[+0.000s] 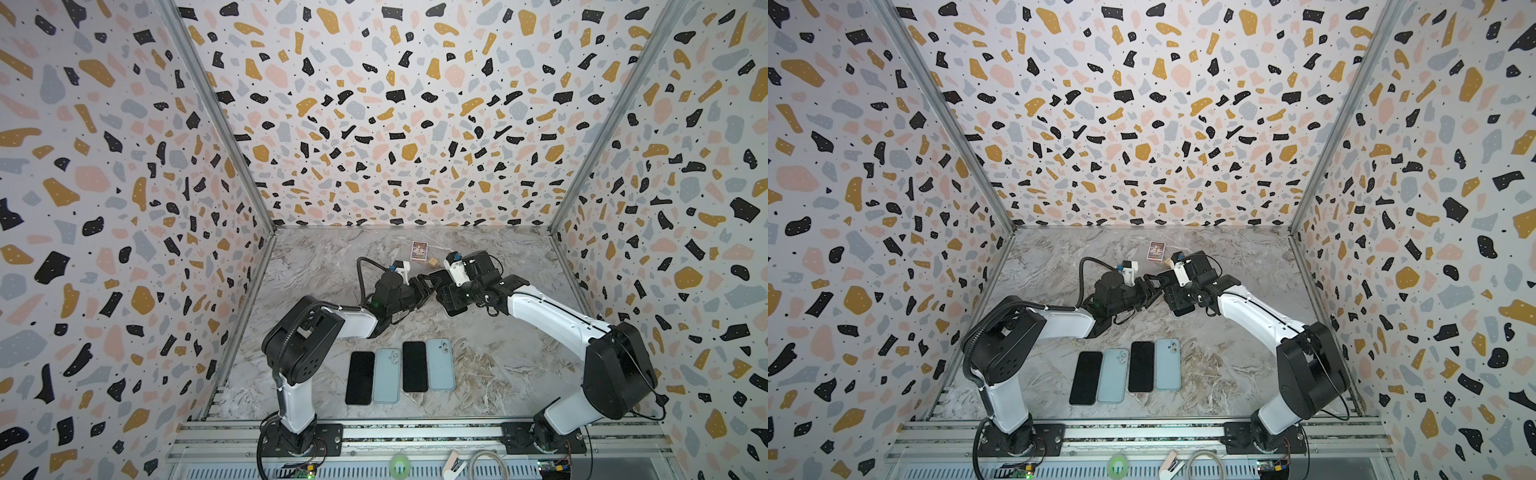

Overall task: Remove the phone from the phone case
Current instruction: 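Grip the black phone's edge with the left gripper while the right holds it, then raise the black phone with the left gripper while the right gripper opens and withdraws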

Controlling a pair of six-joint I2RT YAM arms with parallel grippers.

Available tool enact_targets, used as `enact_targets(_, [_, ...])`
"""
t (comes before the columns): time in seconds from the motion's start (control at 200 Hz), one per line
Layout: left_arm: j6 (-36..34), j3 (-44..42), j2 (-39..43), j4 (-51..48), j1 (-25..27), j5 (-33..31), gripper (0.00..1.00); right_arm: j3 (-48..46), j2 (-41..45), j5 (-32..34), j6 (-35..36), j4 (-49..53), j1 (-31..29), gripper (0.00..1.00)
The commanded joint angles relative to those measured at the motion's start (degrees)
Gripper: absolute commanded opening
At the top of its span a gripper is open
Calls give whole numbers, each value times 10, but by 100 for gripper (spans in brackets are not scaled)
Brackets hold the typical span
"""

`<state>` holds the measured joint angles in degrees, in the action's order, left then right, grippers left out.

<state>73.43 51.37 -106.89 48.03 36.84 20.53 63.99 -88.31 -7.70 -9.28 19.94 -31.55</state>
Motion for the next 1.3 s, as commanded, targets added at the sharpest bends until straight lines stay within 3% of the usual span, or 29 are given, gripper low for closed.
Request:
enact_targets(0.0, [6,15,-8,41,-4,6,58,-1,27,-11,6,3,-4,38])
enact_targets(0.255, [9,13,-7,50,-4,7,37,-6,31,-14,6,2,-9,36])
enact_targets(0.471, [12,7,-1,50,-4,8,24,-10,35,-19,8,1,-9,35])
enact_targets(0.616, [10,0,10,49,-3,6,10,-12,40,-26,9,2,-10,35])
enact_targets(0.771, [8,-6,26,48,-4,6,1,-18,55,-29,7,-1,-10,36])
enact_targets(0.936, [9,-20,55,60,-5,1,0,-26,94,-40,-18,-10,-11,62])
enact_targets(1.101, [21,-45,100,116,-19,-17,0,-72,218,-42,-100,-69,-10,85])
enact_targets(1.186, [45,-51,118,186,-35,-7,0,-110,287,-55,-148,-105,0,89])
enact_targets(1.297, [40,-45,154,196,-46,-11,0,-144,353,-94,-196,-136,22,90])
